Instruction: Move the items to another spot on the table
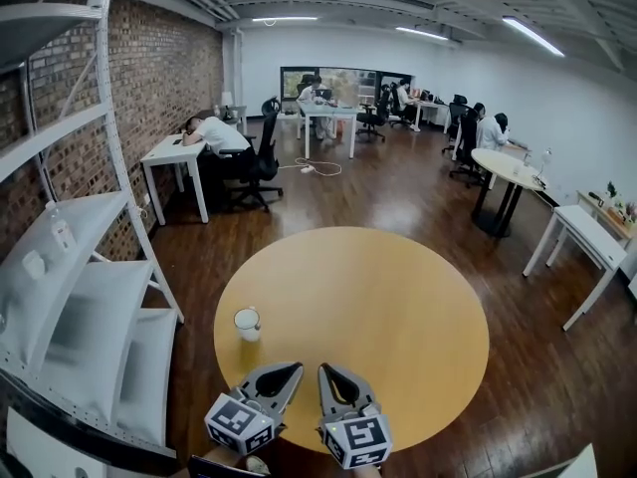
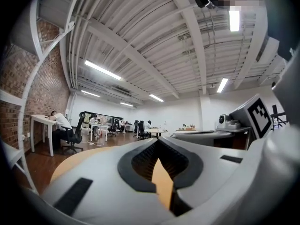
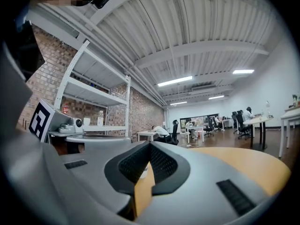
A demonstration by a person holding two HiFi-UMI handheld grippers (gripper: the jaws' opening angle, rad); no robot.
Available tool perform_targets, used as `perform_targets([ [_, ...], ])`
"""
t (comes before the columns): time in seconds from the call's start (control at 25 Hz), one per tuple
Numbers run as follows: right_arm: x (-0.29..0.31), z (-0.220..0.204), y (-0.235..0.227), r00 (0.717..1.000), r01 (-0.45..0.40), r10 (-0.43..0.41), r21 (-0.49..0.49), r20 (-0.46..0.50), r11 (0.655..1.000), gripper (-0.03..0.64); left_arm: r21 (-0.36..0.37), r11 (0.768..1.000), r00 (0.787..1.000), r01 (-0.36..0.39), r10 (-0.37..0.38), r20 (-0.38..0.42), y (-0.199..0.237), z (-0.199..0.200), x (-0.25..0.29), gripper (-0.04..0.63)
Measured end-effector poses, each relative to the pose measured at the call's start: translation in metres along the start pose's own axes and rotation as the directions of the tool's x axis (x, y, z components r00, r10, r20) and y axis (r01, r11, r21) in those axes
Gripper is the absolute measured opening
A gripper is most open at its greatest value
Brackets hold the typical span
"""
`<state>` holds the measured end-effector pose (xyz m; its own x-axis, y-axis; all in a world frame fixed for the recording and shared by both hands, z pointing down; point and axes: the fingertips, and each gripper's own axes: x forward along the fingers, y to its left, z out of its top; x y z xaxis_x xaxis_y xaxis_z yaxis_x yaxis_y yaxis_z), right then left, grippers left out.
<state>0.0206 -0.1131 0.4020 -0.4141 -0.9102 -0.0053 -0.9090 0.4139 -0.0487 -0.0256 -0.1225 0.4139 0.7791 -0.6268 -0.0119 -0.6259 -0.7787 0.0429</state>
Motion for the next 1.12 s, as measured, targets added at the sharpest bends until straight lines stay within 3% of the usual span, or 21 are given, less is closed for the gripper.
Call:
perform_targets([
  [0.4, -0.070, 0.003, 0.004, 1.000, -0.008, 0.008, -0.001, -0.017, 1.000, 0.000, 0.025, 1.000, 1.000, 0.012, -0.012, 0.002, -0.063, -0.002, -0.011, 0.018],
  [1.12, -0.087, 0.008, 0.000, 0.999, 0.044, -0.043, -0.030, 0.012, 0.999, 0.000, 0.042, 0.999, 1.000, -0.003, 0.004, -0.016, -0.074, -0.004, -0.025, 0.019],
])
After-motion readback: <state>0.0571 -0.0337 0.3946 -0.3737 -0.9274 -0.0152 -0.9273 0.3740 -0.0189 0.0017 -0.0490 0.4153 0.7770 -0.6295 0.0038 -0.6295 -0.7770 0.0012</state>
